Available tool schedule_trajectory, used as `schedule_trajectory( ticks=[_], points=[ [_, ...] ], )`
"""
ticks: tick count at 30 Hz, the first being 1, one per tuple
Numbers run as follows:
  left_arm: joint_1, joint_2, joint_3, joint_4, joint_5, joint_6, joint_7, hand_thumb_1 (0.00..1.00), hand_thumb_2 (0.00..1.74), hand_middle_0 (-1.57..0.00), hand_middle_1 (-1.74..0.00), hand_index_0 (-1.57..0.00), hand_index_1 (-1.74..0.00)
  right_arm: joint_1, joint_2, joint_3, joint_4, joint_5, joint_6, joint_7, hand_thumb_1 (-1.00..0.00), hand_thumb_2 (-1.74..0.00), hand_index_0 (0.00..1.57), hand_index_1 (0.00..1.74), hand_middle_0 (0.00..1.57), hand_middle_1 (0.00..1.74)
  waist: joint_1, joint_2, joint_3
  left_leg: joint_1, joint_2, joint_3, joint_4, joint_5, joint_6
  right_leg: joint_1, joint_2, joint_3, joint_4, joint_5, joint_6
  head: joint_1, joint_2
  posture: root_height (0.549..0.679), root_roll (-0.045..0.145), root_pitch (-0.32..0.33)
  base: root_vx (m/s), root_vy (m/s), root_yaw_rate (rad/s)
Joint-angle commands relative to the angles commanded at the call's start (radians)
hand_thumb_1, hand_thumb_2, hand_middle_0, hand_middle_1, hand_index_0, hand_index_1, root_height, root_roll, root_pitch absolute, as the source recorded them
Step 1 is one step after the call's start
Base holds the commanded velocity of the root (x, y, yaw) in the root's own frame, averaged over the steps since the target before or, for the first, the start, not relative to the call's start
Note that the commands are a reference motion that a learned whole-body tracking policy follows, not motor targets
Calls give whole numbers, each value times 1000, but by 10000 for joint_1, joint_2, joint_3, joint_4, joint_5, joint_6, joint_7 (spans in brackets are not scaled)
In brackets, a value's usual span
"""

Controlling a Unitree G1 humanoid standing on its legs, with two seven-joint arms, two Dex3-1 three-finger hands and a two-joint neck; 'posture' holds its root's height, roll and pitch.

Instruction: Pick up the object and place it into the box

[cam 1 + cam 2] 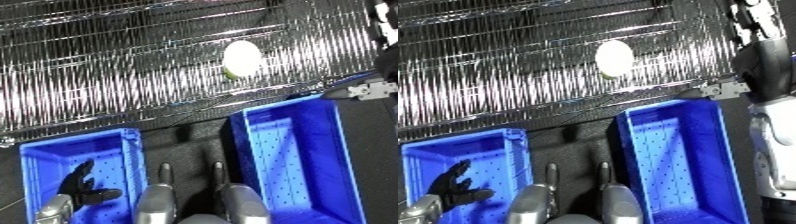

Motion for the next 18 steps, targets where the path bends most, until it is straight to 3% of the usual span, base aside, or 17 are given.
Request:
schedule_trajectory(
  ticks=[5,9,13,18],
  points=[
    [-497,173,-334,-207,-350,-32,-90,0,0,0,0,0,0,-1287,-494,607,891,-163,-222,-827,0,0,0,0,0,0,83,110,893,-1056,-187,-297,1198,-190,-11,-948,-116,66,1121,-227,-142,512,1622,672,30,-27,-150,14,100],
    [-812,285,-550,-300,-648,-80,-96,0,0,0,0,0,0,-2051,-787,988,1443,-32,-402,-1124,0,0,0,0,0,0,141,170,1539,-1932,-321,-480,2344,-446,32,-1842,-281,169,2314,-433,-243,919,2431,670,40,-26,-128,22,67],
    [-988,373,-715,-413,-773,16,-93,0,0,0,0,0,0,-2542,-966,1237,1936,104,-423,-1158,0,0,0,0,0,0,198,225,1944,-2610,-448,-613,3273,-716,113,-2506,-394,278,3243,-596,-351,1257,2934,668,48,-27,-57,14,59],
    [-1026,464,-860,-560,-835,84,-129,0,0,0,0,0,0,-2953,-1107,1492,2321,163,-317,-1134,0,0,0,0,0,0,249,285,2270,-3388,-635,-702,4329,-1050,238,-3230,-461,420,4298,-859,-460,1633,3277,662,55,-24,-36,10,31]
  ],
)
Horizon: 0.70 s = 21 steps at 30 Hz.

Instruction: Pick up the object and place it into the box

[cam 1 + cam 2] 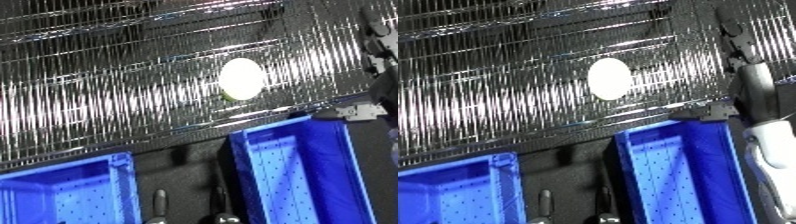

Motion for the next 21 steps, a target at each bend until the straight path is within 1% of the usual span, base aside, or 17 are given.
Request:
schedule_trajectory(
  ticks=[4,7,10,14,17,21],
  points=[
    [-7,23,-85,-152,-88,50,-31,0,0,0,0,0,0,-194,-59,132,209,-53,92,114,0,0,0,0,0,0,13,34,194,-516,-94,25,754,-195,89,-495,-12,107,754,-201,-70,251,333,657,59,-24,-18,2,34],
    [2,14,-153,-258,-118,89,-31,0,0,0,0,0,0,-346,-81,254,300,-153,126,258,0,0,0,0,0,0,26,49,291,-882,-134,65,1319,-393,150,-862,-23,199,1319,-372,-97,386,616,652,60,-23,-13,-3,3],
    [-24,35,-202,-335,-137,145,-46,0,0,0,0,0,0,-581,-131,448,317,-248,229,405,0,0,0,0,0,0,26,66,364,-1269,-160,117,1885,-601,207,-1269,-24,301,1885,-538,-130,550,640,646,61,-20,-26,0,-15],
    [-31,40,-231,-423,-100,223,-35,0,0,0,0,0,0,-849,-194,670,402,-223,368,651,0,0,0,0,0,0,34,109,438,-1719,-148,142,2577,-850,253,-1749,-57,410,2564,-757,-158,616,517,638,59,-19,-7,4,6],
    [23,53,-247,-501,-123,275,17,0,0,0,0,0,0,-1011,-213,774,453,-164,456,796,0,0,0,0,0,0,56,161,508,-1990,-120,160,2943,-1000,292,-2055,-93,477,2927,-851,-167,573,454,633,59,-17,20,10,10],
    [56,95,-262,-581,-141,360,12,0,0,0,0,0,0,-1254,-183,911,522,-76,550,872,0,0,0,0,0,0,86,245,614,-2290,-132,175,3228,-1145,345,-2433,-99,583,3259,-903,-168,639,383,627,59,-11,33,19,20]
  ],
)
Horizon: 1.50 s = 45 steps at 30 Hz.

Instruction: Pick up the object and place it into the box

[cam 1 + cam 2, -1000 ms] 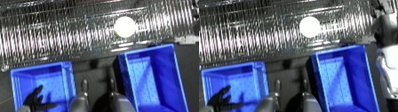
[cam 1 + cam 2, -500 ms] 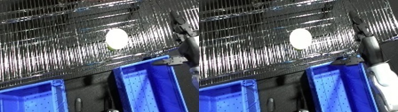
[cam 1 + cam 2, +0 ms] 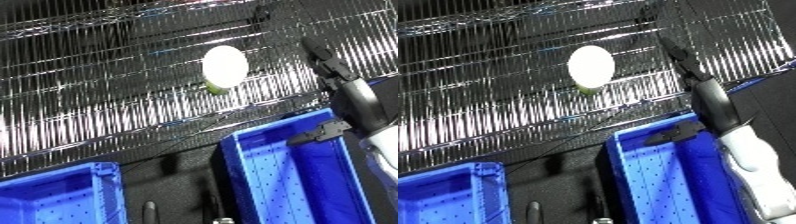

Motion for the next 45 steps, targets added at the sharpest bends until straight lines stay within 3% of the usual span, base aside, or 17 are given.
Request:
schedule_trajectory(
  ticks=[6,17,27,37,45],
  points=[
    [90,59,-2,-222,-67,115,-36,0,0,0,0,0,0,-307,63,167,-24,65,142,-54,0,0,0,0,0,0,48,116,131,-378,-69,-1,240,-113,93,-503,41,131,340,-43,10,10,3,621,58,5,47,24,31],
    [262,97,-129,-502,-172,167,-39,0,0,0,0,0,0,-703,69,282,130,277,139,-336,0,0,0,0,0,0,173,230,143,-780,-187,-8,431,-214,202,-1006,66,174,640,-93,35,287,349,616,53,32,65,9,33],
    [494,208,-200,-864,-368,185,-62,0,0,0,0,0,0,-1099,-29,443,309,261,153,-408,0,0,0,0,0,0,275,371,143,-1235,-280,-51,717,-284,296,-1517,52,157,942,-118,19,865,1770,610,52,54,47,0,6],
    [649,240,-374,-1049,-593,99,-59,0,0,0,0,0,0,-1994,-23,868,910,506,214,-354,0,0,0,0,0,0,464,591,143,-2054,-356,-97,1075,-259,363,-2336,-5,124,1320,-107,-49,1570,2704,602,53,93,-1,4,23],
    [798,239,-507,-1280,-797,43,-53,0,0,0,0,0,0,-2739,-38,1250,1371,629,291,-345,0,0,0,0,0,0,678,782,143,-2714,-493,-121,1228,-177,423,-2970,-13,72,1582,-130,-140,1824,3005,597,53,133,-17,16,31]
  ],
)
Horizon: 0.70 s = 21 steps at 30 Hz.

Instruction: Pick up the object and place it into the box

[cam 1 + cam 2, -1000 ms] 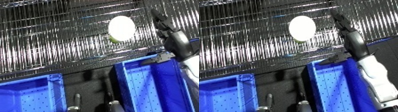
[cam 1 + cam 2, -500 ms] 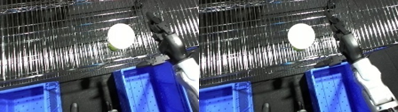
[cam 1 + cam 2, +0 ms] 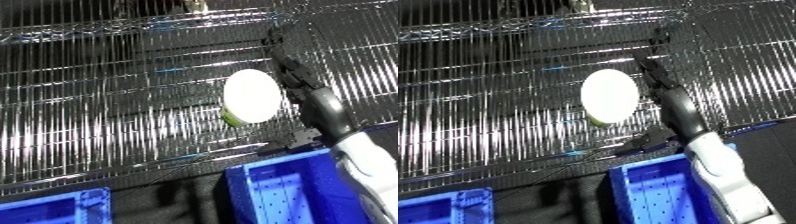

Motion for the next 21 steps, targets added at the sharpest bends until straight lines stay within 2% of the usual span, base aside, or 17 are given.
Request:
schedule_trajectory(
  ticks=[7,14,21],
  points=[
    [52,-23,-137,-278,-226,-2,21,0,0,0,0,0,0,-529,142,264,193,-7,70,40,0,0,0,0,0,0,171,139,0,-382,-90,-35,173,-4,59,-367,-61,-38,206,-50,-48,259,287,593,54,154,-10,8,36],
    [242,-92,-325,-503,-302,-128,-8,0,0,0,0,0,0,-1201,363,511,469,93,-37,161,-350,-609,549,609,549,609,334,287,0,-478,-192,-41,250,-14,85,-474,-135,-106,312,-96,-94,526,401,592,57,159,-2,13,28],
    [336,-121,-416,-630,-294,-183,15,0,0,0,0,0,0,-1378,516,481,444,73,9,204,-700,-1218,1099,1218,1099,1218,385,374,0,-471,-262,-24,180,48,97,-488,-140,-127,314,-95,-138,593,489,592,59,161,-7,9,15]
  ],
)
